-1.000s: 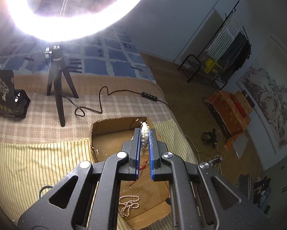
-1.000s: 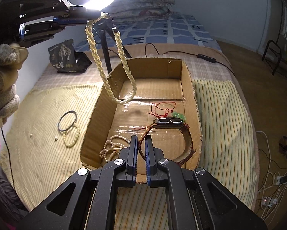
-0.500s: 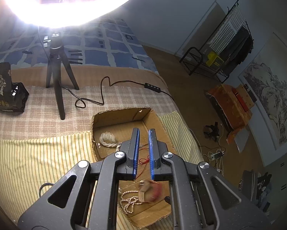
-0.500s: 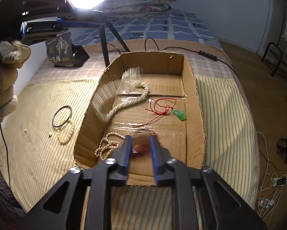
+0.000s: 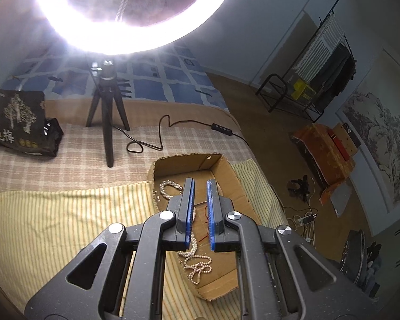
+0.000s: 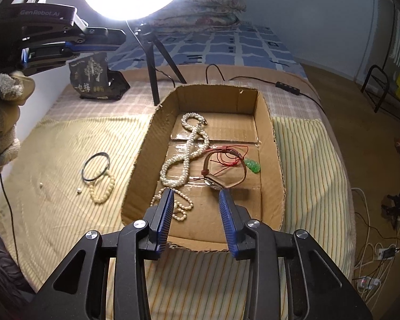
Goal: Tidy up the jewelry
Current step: 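Open the right gripper releasing the watch while the left lowers and releases the necklace, then withdraw both grippers from the box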
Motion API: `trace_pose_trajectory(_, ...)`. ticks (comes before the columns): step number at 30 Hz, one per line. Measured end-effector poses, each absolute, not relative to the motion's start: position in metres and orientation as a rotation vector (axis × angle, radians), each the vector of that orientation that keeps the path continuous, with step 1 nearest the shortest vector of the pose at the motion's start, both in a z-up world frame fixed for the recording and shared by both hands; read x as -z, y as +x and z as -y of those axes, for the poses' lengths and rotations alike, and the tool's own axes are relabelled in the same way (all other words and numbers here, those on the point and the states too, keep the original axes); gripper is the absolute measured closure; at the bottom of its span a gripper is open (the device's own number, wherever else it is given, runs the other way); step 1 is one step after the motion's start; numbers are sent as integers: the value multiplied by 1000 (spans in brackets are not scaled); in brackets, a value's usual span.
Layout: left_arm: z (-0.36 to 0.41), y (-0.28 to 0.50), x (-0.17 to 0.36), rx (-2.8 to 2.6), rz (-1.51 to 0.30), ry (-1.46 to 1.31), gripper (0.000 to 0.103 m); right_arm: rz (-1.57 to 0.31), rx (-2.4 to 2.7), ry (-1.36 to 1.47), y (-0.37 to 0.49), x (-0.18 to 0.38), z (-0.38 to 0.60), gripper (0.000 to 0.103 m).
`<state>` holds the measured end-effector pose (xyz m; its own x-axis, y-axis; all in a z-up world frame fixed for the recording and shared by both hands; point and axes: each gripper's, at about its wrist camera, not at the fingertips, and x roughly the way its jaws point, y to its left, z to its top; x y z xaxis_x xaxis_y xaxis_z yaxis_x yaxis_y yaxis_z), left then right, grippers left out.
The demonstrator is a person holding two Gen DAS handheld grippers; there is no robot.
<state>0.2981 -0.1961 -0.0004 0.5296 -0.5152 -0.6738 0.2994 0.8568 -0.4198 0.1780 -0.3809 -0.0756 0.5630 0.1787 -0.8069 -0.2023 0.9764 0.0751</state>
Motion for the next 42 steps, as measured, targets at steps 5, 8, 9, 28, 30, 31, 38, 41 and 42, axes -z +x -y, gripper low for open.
trace_pose_trajectory(5, 177, 281, -20, 473, -849, -250, 97, -923, -219, -42, 167, 62, 373, 70)
trace_pose_trajectory(8, 162, 270, -33, 458, -821, -227, 97, -906, -220, -46, 160, 53, 367, 70)
trace_pose_trajectory(9, 156, 265, -38, 451, -810, -215, 97, -900, -224, -47, 158, 50, 365, 70)
trace_pose_trajectory(28, 4, 204, -23, 245, -804, -174, 97, -893, -331, -119, 150, 43, 298, 70)
trace_pose_trajectory(30, -13, 200, -12, 225, -833, -183, 97, -900, -347, -125, 153, 44, 289, 70)
trace_pose_trajectory(31, -20, 198, -7, 215, -847, -189, 97, -903, -354, -128, 154, 45, 285, 70)
trace_pose_trajectory(38, -63, 182, 35, 162, -942, -224, 97, -970, -391, -116, 173, 57, 261, 70)
trace_pose_trajectory(41, -72, 176, 51, 161, -983, -230, 97, -1013, -414, -77, 182, 65, 254, 70)
trace_pose_trajectory(42, -73, 175, 55, 166, -991, -232, 97, -1025, -422, -69, 185, 68, 251, 70)
